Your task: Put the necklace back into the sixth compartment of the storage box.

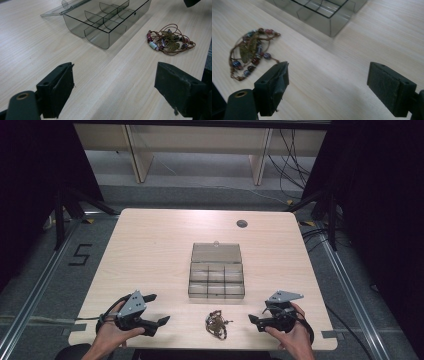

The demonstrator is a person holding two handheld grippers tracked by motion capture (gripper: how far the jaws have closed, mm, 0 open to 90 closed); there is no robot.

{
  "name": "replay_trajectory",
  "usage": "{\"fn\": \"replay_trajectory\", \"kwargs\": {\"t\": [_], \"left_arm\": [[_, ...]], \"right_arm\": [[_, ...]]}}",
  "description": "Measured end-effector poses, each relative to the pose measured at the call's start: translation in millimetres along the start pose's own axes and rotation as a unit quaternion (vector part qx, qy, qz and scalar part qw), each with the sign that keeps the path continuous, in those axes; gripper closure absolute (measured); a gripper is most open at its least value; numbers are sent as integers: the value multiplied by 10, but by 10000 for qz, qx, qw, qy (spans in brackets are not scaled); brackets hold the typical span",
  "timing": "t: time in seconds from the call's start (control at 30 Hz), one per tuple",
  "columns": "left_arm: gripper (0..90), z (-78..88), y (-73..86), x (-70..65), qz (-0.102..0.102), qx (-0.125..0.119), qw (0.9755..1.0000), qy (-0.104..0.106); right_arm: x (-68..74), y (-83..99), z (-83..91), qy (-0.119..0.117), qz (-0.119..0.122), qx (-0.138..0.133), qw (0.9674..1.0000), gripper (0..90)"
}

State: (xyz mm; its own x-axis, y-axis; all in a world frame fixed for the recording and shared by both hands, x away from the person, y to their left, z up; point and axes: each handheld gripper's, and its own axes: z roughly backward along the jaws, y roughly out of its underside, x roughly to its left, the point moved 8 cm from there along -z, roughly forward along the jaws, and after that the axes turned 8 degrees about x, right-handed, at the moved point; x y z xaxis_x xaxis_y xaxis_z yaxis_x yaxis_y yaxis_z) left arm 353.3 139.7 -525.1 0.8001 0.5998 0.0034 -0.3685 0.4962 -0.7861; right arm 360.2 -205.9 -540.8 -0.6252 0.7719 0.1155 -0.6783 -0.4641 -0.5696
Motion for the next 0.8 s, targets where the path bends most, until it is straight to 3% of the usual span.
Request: {"fn": "replay_trajectory", "kwargs": {"t": [0.03, 0.07, 0.4, 0.43, 0.47, 0.53, 0.6, 0.63, 0.7, 0.8], "left_arm": [[151, 6, 1, 3, -8, 21, 10000, -9], [151, 10, 4, 14, -73, 52, 10000, 4], [151, 6, 3, 2, -34, 21, 10000, 24], [151, 7, 1, 2, -45, 14, 10000, 20], [151, 8, -2, 3, -42, 0, 10000, -3], [151, 19, -1, -6, 40, 20, 10000, -28], [151, 26, -16, -5, -56, -21, 10000, 11], [151, 27, -16, -4, -59, -13, 10000, 3], [152, 27, -15, -2, -89, -15, 10000, 13], [151, 15, -6, -21, 93, -28, 9999, 30]], "right_arm": [[23, -10, -1, -117, -83, -5, 9999, 175], [12, -19, -13, -92, 34, -65, 9999, 174], [133, -20, -13, -249, 35, 141, 9996, 171], [149, -50, -31, -252, 112, -5, 9996, 171], [174, -39, -7, -271, 95, 160, 9995, 171], [217, -81, -18, -154, 354, 124, 9992, 178], [246, -98, -44, -158, 324, 47, 9993, 179], [272, -89, -22, -217, 348, 204, 9989, 182], [332, -113, -31, -282, 313, 156, 9990, 184], [351, -109, -19, -297, 377, 267, 9985, 184]]}}
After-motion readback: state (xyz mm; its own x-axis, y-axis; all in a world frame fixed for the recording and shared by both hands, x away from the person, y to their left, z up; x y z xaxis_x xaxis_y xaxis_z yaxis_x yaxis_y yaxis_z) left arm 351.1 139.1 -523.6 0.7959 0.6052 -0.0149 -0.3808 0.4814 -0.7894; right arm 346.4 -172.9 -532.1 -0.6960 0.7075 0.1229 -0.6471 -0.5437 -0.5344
